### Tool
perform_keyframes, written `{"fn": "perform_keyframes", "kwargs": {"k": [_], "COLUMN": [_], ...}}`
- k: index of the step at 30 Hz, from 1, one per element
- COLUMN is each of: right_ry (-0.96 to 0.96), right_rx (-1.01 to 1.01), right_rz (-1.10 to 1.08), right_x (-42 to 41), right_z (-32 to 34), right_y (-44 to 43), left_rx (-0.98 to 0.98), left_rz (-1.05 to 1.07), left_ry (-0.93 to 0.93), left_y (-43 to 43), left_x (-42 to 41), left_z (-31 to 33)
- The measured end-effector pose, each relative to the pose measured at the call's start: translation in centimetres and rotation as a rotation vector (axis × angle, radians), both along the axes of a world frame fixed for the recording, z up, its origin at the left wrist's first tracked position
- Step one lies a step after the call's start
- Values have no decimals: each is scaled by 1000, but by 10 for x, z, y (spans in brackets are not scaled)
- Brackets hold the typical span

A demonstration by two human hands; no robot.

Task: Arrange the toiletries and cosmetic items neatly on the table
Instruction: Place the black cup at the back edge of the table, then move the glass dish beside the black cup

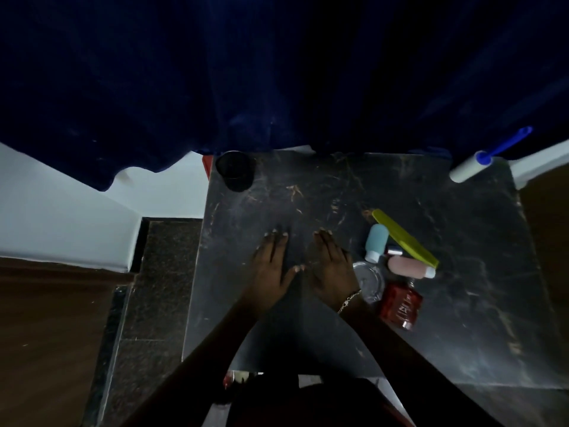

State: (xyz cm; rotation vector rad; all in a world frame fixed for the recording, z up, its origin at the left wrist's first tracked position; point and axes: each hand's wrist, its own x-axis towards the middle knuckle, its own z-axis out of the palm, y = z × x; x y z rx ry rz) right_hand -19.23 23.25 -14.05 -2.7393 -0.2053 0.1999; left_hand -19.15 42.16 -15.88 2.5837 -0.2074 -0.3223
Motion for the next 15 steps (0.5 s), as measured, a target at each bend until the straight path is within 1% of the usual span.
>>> {"fn": "perform_keyframes", "kwargs": {"k": [3, 9, 12, 15], "right_ry": [26, 43, 57, 112], "right_rx": [-54, -87, -130, -226], "right_rz": [-65, -193, -236, -219], "right_x": [-22, -51, -54, -53], "right_z": [2, 1, -2, -6], "right_y": [-31, -93, -116, -136], "left_rx": [75, 124, 134, 122], "left_rz": [-111, -210, -203, -137], "left_ry": [-68, -20, 13, 75], "left_y": [-37, -99, -122, -140], "left_x": [-9, -24, -30, -35], "left_z": [-1, -4, -3, -6]}}
